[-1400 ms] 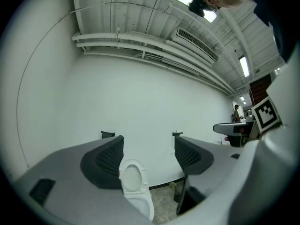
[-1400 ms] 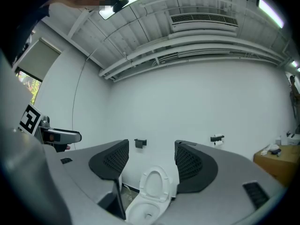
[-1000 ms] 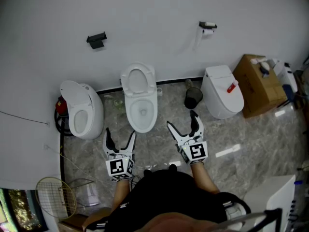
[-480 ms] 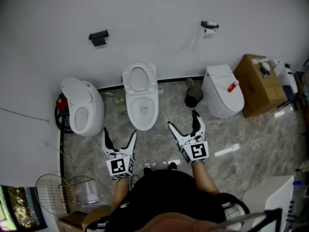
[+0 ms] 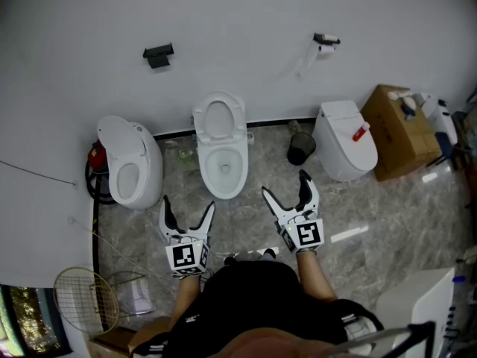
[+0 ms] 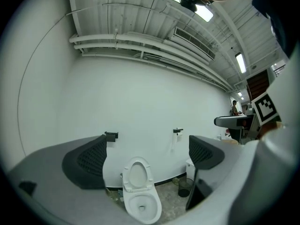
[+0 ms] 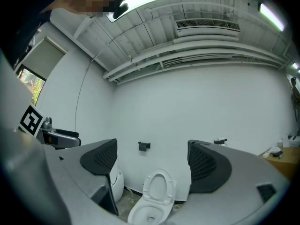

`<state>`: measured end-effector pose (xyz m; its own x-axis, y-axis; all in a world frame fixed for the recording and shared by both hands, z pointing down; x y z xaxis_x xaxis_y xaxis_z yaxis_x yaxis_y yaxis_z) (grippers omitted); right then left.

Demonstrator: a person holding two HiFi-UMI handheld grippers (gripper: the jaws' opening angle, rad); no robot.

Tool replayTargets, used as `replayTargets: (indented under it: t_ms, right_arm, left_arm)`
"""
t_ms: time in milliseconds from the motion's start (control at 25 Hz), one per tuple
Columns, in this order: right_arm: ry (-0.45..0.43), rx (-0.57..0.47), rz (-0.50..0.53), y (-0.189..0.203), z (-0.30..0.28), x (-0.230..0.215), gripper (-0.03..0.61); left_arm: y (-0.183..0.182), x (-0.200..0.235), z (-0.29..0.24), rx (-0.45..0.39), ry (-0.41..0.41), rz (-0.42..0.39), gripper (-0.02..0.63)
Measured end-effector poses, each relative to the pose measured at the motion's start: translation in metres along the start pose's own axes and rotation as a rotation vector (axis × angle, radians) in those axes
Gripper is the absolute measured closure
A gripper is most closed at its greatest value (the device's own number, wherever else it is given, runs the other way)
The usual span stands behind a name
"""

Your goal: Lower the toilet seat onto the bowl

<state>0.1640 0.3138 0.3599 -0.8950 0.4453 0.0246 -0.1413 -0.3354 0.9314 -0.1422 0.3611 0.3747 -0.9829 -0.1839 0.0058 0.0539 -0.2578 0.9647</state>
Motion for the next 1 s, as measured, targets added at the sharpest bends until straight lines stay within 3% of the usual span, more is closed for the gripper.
replayTargets:
  t_ms: [1000]
  right_arm:
    - [0.011,0.003,0.011,0.009,0.0,0.04,0.124]
  left_arm:
    - [0.008,0.044,0.01,0.023,0.03,0.029,0.085]
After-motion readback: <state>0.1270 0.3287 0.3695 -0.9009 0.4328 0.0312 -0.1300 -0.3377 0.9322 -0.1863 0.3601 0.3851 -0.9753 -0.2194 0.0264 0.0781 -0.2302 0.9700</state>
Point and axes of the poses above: the fingertips, and each gripper's own axes: z backward along the fingers, x to its left, y out of its underside, the point moved 10 cm from there along z, backward along the fingers, and after that the axes turned 13 degrees about -x, right-handed, at the moved point
